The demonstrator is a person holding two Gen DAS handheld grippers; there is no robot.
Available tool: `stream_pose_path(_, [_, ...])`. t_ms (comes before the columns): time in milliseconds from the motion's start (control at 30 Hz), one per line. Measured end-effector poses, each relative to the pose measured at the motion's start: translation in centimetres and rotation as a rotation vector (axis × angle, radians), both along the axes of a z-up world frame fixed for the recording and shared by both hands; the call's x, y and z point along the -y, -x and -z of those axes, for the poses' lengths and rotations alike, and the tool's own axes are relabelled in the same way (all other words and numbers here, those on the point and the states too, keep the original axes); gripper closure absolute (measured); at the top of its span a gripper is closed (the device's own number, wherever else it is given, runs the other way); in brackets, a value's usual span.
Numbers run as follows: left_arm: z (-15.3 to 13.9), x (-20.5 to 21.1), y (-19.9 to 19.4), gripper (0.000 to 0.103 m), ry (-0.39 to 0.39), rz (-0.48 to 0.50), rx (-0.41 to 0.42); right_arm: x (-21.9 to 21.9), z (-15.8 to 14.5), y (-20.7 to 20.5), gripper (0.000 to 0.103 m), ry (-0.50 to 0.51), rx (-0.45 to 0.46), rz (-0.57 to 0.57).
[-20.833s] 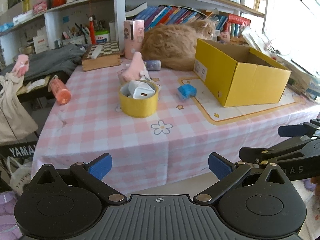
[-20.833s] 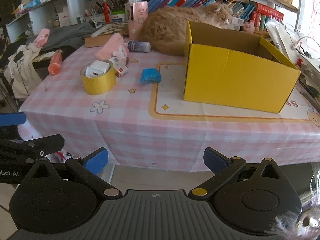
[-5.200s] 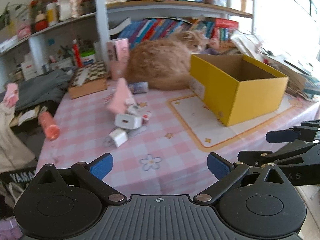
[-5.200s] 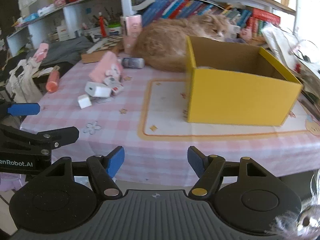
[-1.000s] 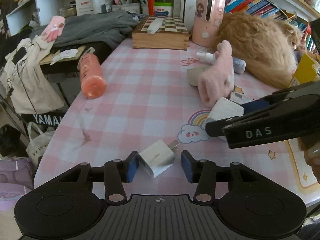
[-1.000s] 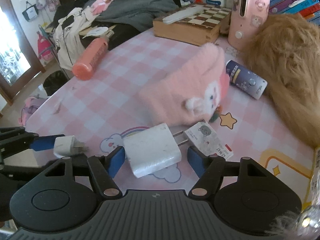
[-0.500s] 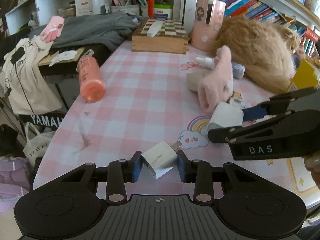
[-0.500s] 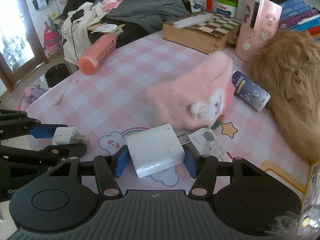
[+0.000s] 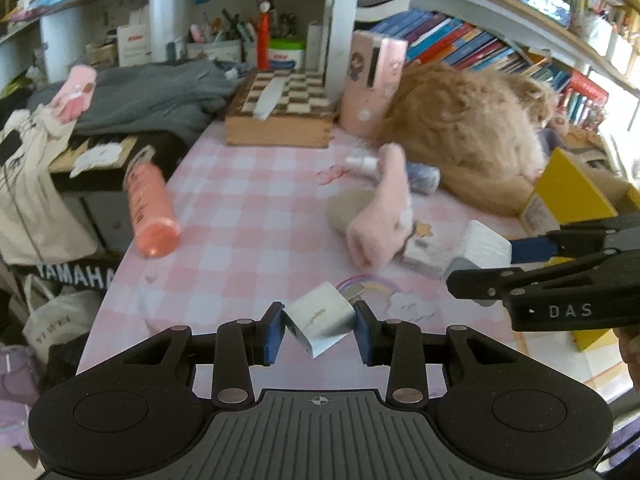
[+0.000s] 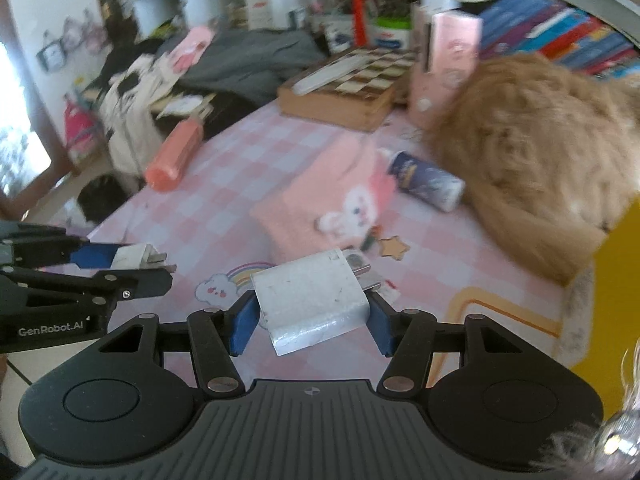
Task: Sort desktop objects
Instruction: 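Lift and carry both white chargers toward the yellow box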
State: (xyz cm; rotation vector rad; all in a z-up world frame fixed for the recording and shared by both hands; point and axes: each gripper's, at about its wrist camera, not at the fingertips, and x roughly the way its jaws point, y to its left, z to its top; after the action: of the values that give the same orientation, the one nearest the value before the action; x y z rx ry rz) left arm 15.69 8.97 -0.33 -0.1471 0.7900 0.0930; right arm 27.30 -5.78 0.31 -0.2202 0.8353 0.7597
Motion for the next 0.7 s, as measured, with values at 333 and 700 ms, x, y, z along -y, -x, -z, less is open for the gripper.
stream_pose_path(333, [-2.3,2.2,-0.7,0.068,0.022,0.144,0.106,3.5,-2.8,2.5,0.048,-0.029,0.068,0.127])
stream_pose_path(700, [-4.7,2.0,2.3,0.068,0.175,0.145,0.206,5.2,-3.9,5.7,0.049,-0.047,0.065,0.236])
